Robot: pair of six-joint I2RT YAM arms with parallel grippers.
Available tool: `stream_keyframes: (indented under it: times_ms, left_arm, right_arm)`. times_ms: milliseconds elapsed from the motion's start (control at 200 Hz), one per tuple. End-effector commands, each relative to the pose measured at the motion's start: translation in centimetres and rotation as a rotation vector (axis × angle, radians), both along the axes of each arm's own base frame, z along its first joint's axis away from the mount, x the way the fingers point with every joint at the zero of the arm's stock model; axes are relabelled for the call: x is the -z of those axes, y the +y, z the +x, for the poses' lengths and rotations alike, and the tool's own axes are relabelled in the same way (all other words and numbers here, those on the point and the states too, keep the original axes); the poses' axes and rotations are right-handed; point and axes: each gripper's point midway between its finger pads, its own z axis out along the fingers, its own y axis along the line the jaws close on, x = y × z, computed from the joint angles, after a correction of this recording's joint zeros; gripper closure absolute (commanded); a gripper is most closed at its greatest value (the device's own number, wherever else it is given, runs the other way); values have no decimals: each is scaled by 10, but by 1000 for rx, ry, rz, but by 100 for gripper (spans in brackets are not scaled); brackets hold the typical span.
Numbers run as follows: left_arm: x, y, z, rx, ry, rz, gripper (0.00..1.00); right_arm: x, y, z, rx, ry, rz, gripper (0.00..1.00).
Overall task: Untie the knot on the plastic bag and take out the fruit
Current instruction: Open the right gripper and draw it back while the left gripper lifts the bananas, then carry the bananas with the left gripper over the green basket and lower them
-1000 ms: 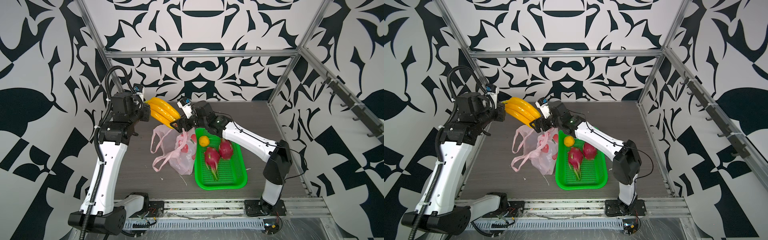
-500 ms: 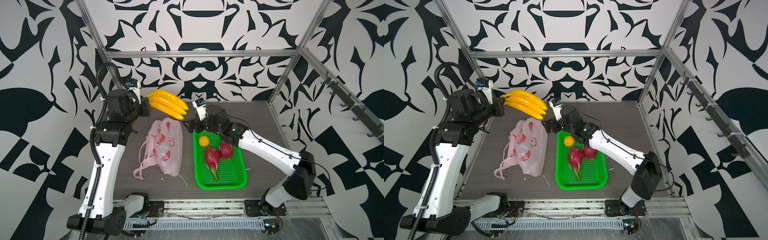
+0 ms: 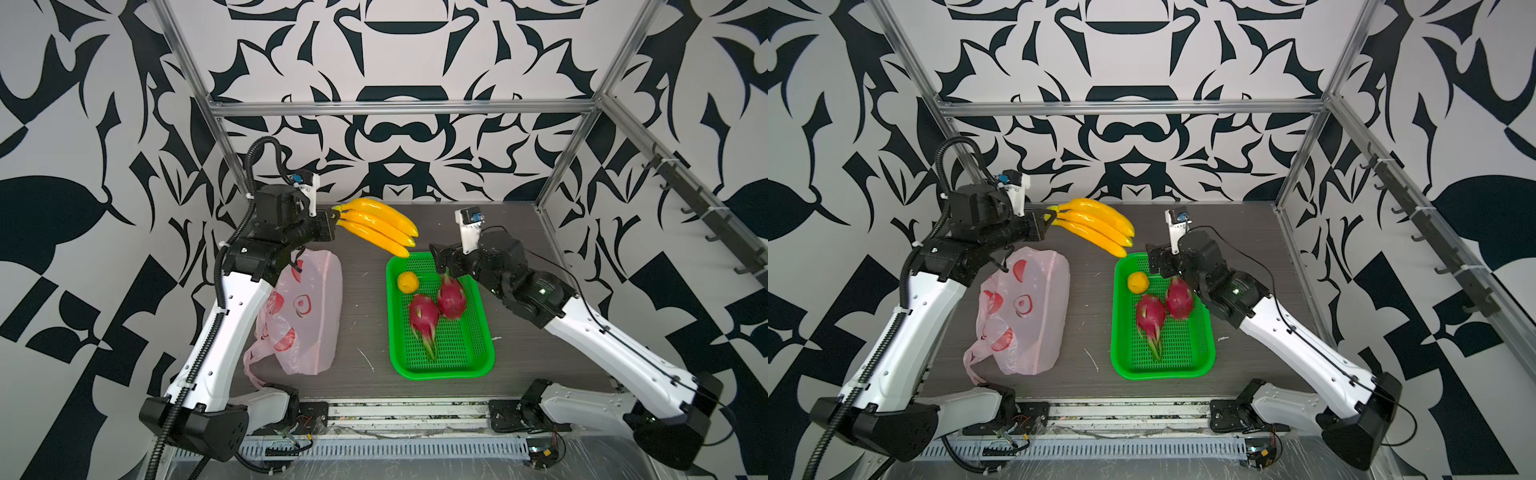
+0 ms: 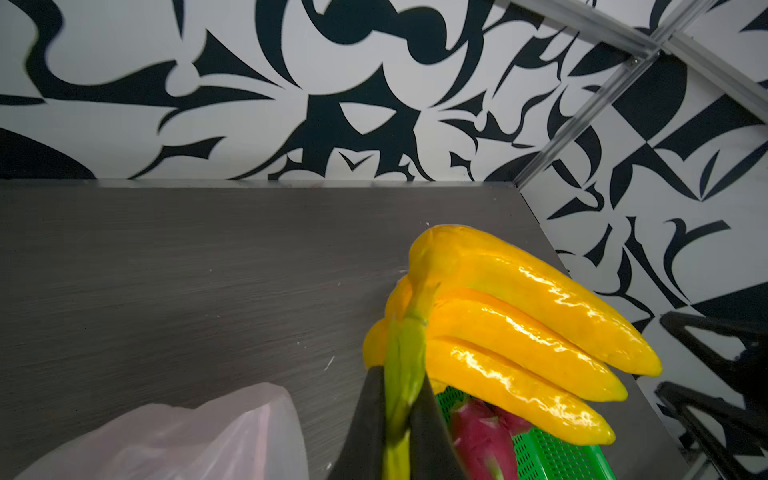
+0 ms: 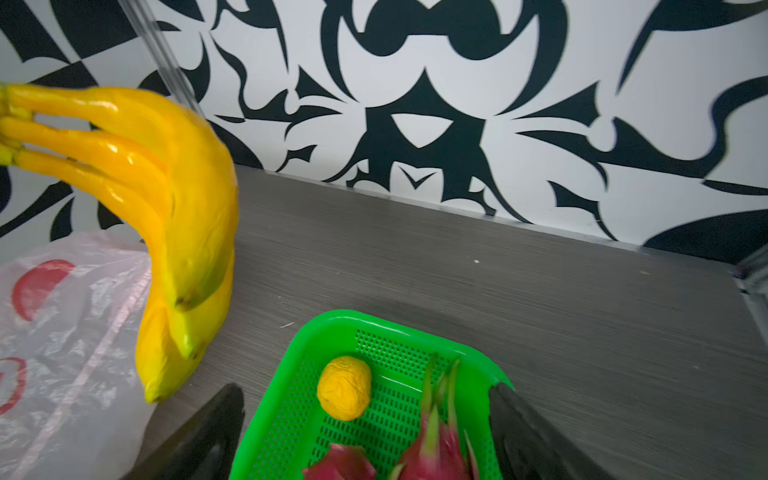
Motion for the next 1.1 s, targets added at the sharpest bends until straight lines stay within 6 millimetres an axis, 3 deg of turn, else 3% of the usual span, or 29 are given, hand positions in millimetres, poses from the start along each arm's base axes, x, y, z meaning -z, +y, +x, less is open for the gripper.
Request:
stream_keyframes:
  times_ms: [0, 210, 250, 710, 1095]
  left_arm:
    - [10, -13, 0, -2, 18, -25, 100]
    - [38, -55, -11, 79, 86, -45, 100]
    - [54, -66, -6, 94, 125, -29, 100]
    - [101, -137, -12, 273, 242, 21, 100]
    - [145, -171, 2, 358, 357, 64, 100]
  right_arm:
    - [1, -35, -5, 105, -6, -41, 6]
    - [12, -64, -5, 172, 10, -53, 6]
    - [14, -67, -4, 179, 14, -54, 6]
    - [24, -99, 12, 245, 42, -42, 6]
    - [31, -111, 17, 263, 58, -50, 6]
